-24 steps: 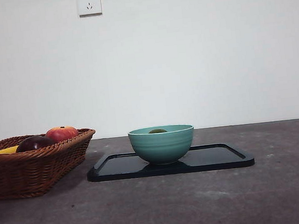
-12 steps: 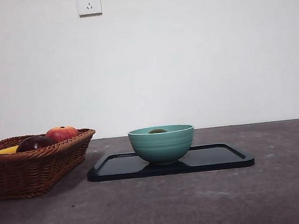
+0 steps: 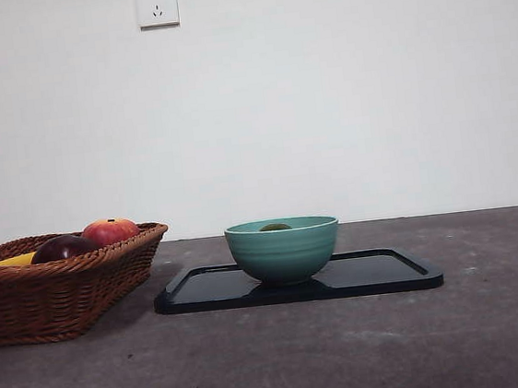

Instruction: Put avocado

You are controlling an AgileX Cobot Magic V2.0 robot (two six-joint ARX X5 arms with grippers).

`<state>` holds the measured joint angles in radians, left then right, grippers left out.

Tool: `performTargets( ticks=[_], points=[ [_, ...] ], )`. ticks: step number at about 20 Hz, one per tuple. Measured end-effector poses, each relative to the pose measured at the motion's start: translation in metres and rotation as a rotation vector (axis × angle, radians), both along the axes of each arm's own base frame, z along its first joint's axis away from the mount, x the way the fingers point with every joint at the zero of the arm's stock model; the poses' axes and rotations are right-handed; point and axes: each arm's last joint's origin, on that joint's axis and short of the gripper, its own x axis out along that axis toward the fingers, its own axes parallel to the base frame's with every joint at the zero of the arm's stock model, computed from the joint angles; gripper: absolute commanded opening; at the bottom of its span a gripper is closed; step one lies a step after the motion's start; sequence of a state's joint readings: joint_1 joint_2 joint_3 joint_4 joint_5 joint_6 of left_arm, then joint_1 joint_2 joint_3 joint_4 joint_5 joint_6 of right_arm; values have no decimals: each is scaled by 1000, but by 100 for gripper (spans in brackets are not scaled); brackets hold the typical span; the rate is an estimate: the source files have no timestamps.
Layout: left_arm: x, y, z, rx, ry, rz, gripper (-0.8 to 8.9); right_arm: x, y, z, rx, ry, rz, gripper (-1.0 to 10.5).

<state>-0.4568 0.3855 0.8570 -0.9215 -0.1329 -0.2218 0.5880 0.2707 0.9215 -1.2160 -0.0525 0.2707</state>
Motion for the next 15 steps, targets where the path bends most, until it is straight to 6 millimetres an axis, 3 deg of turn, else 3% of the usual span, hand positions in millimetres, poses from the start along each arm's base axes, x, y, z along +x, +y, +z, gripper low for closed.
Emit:
performTargets(
  ticks=[4,10,15],
  points=[
    [19,11,-28,4,-146,254,24,0,0,0,0,0,0,16],
    [35,13,-111,-11,-287,304,24,0,0,0,0,0,0,16],
    [37,15,-148,19,-274,324,24,0,0,0,0,0,0,16]
  ],
)
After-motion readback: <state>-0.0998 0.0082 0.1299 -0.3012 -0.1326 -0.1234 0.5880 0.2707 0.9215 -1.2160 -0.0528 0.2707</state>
